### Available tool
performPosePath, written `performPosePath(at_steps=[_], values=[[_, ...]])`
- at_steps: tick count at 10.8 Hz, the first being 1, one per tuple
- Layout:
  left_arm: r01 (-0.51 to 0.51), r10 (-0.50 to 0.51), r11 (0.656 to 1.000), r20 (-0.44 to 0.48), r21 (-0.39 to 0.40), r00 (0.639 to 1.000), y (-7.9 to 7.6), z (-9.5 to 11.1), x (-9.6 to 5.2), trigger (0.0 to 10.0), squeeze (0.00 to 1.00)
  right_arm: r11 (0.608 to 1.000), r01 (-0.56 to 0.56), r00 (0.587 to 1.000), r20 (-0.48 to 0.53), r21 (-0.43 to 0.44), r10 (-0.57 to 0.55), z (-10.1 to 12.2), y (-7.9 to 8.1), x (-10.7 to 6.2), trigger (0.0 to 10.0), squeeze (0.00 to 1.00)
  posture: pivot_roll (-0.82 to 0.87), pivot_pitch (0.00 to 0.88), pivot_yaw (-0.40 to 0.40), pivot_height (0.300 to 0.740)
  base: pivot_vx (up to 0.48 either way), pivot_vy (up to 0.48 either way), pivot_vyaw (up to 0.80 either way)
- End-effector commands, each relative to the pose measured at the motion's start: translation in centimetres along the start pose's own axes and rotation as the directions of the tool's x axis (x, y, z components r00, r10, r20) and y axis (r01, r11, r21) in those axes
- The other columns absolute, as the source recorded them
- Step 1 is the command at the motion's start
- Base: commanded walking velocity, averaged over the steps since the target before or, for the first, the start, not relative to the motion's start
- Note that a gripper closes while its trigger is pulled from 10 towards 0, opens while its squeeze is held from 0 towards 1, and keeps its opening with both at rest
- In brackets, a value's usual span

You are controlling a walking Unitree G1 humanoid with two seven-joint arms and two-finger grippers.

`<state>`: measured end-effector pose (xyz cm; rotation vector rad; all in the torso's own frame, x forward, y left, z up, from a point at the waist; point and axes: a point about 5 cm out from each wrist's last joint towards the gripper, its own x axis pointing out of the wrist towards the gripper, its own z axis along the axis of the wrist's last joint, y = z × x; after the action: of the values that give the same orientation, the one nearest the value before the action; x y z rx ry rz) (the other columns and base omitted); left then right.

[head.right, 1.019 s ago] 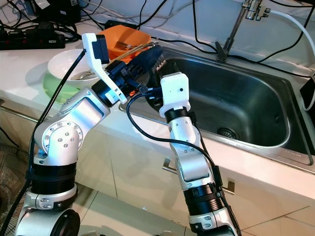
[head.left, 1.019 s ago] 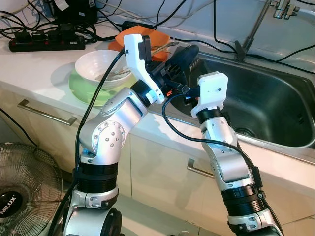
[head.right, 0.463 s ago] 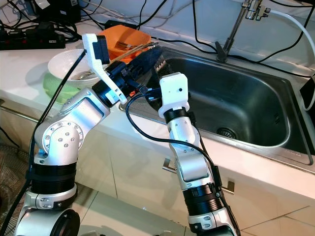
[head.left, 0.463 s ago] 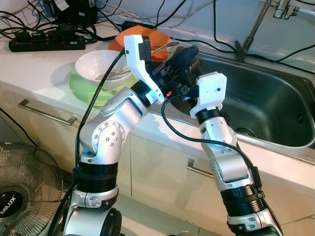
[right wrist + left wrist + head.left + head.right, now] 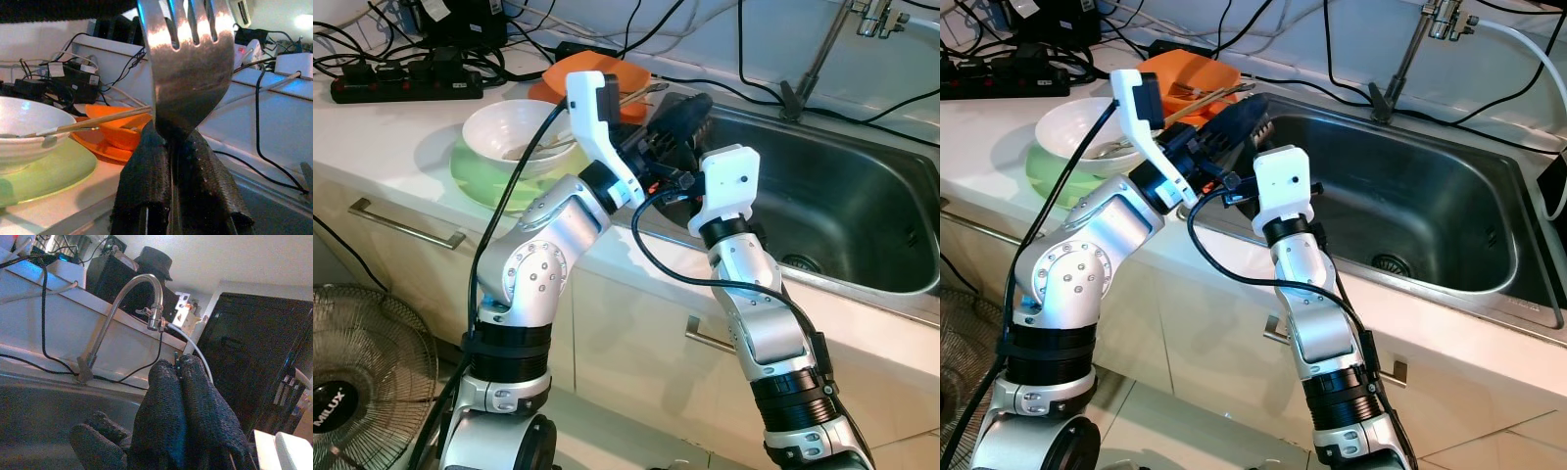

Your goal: Kitchen organization

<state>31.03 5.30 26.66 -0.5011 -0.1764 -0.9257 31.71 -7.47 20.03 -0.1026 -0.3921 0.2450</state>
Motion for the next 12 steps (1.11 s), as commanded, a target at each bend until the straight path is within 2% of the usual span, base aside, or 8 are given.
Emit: performPosePath(at_steps=[1, 2, 5, 6, 7, 10, 11, 12], values=[[-0.011, 0.011, 1.0, 0.001, 0.016, 1.0, 0.1, 0.1, 0.1, 10.0, 0.71, 0.999, 0.036, 0.999, -0.006, 0.021, -0.035, 0.1, -0.8, 0.1, 0.0, 0.0, -0.08, 0.041, -0.062, 0.74, 0.0, 0.0, 0.0], [-0.022, 0.022, 1.0, 0.005, 0.012, 1.0, 0.2, 0.1, 0.1, 10.0, 1.0, 0.999, 0.038, 0.999, -0.008, 0.023, -0.038, 0.0, -0.8, 0.0, 0.0, 0.0, -0.08, 0.043, -0.063, 0.74, 0.0, 0.0, 0.0], [-0.042, 0.041, 0.999, 0.031, 0.006, 0.999, 0.5, 0.6, 0.0, 10.0, 1.0, 0.999, 0.044, 0.999, -0.014, 0.025, -0.043, -0.1, -1.0, 0.0, 0.0, 0.0, -0.08, 0.045, -0.064, 0.74, 0.0, 0.0, 0.0], [-0.053, 0.052, 0.999, 0.059, 0.001, 0.997, 0.7, 1.1, -0.1, 10.0, 0.97, 0.999, 0.045, 0.999, -0.018, 0.025, -0.045, -0.2, -1.1, 0.0, 0.0, 0.0, -0.08, 0.048, -0.067, 0.74, 0.0, 0.0, 0.0], [-0.078, 0.078, 0.997, 0.091, 0.0, 0.993, 1.1, 1.7, -0.4, 10.0, 0.0, 0.999, 0.046, 0.999, -0.027, 0.017, -0.046, -0.4, -1.2, 0.1, 0.0, 0.0, -0.08, 0.048, -0.067, 0.74, 0.0, 0.0, 0.0], [-0.133, 0.13, 0.991, 0.099, 0.025, 0.987, 1.9, 2.0, -1.5, 10.0, 0.0, 0.997, 0.076, 0.996, -0.048, -0.002, -0.076, -0.8, -2.5, 0.7, 0.0, 0.0, -0.07, 0.05, -0.078, 0.74, 0.0, 0.0, 0.0], [-0.166, 0.161, 0.984, 0.08, 0.066, 0.984, 2.4, 2.0, -2.3, 10.0, 0.0, 0.995, 0.099, 0.993, -0.062, -0.017, -0.1, -1.0, -3.4, 1.2, 4.5, 0.0, -0.07, 0.05, -0.083, 0.74, 0.0, 0.0, 0.0], [-0.202, 0.209, 0.964, -0.019, 0.174, 0.978, 3.3, 0.8, -3.9, 10.0, 0.0, 0.989, 0.141, 0.985, -0.094, -0.042, -0.144, -1.2, -5.1, 2.3, 10.0, 0.0, -0.06, 0.049, -0.089, 0.74, 0.0, 0.0, 0.0]])
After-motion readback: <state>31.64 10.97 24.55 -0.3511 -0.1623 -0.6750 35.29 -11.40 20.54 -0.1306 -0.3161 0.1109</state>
